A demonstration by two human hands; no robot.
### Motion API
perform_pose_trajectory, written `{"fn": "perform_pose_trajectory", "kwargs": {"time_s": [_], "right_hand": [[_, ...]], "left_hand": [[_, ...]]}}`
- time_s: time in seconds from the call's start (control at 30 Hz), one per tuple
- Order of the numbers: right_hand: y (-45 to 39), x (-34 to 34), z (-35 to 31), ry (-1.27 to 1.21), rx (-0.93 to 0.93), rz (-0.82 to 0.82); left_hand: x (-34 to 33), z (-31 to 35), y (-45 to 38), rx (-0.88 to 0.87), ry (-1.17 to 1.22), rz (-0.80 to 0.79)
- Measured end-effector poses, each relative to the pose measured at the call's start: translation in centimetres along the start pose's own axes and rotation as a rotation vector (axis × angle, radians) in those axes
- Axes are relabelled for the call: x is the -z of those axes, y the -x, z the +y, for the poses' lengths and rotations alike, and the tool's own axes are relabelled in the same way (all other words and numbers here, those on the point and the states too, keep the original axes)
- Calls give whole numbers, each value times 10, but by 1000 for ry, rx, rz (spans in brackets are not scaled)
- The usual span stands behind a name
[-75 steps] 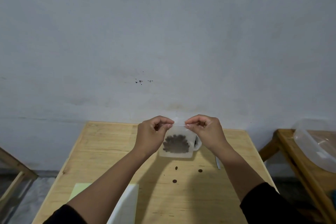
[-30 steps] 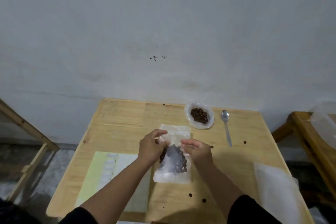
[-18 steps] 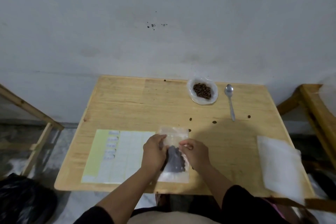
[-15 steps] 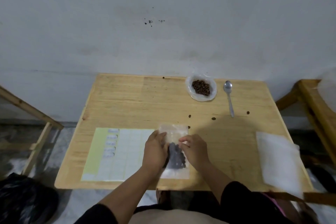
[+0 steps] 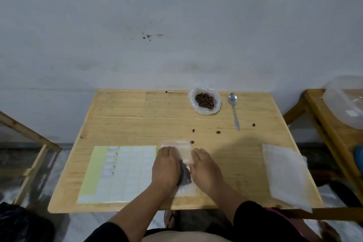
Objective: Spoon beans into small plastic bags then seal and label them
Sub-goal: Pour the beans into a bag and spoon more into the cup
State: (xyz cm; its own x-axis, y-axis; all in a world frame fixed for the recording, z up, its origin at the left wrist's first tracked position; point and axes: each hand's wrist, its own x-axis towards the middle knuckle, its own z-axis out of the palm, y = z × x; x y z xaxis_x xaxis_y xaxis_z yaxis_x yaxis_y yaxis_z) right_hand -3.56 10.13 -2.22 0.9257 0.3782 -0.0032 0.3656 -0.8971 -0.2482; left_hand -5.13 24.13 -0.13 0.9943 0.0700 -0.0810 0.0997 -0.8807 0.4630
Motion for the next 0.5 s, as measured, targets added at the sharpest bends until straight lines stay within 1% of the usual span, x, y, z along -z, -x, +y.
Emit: {"fn": "perform_pose_trajectory", "kwargs": {"time_s": [0.07,0.1,0.17,0.2,0.23,0.33,0.43,0.5], "right_hand": [[4,5,11,68,51,41],[6,9,18,88,70,62],[11,18,37,94,71,115],[16,23,47,98,36,113],[20,28,58,121,2,125],[39,50,95,161,-128,129],[65,59,140,171,-276,123],[83,61,164,135,-361,99]], "left_hand": [[-1,14,-3,-50,-62,-23],[-1,23,-5,-86,-77,-8],[-7,43,-9,-221,-95,97],[-8,56,-9,-293,-99,121],[-8,71,-10,-344,-108,110],[-20,108,-12,-451,-152,35],[-49,136,-14,-494,-100,-41],[-70,153,-13,-499,-43,-87]]}}
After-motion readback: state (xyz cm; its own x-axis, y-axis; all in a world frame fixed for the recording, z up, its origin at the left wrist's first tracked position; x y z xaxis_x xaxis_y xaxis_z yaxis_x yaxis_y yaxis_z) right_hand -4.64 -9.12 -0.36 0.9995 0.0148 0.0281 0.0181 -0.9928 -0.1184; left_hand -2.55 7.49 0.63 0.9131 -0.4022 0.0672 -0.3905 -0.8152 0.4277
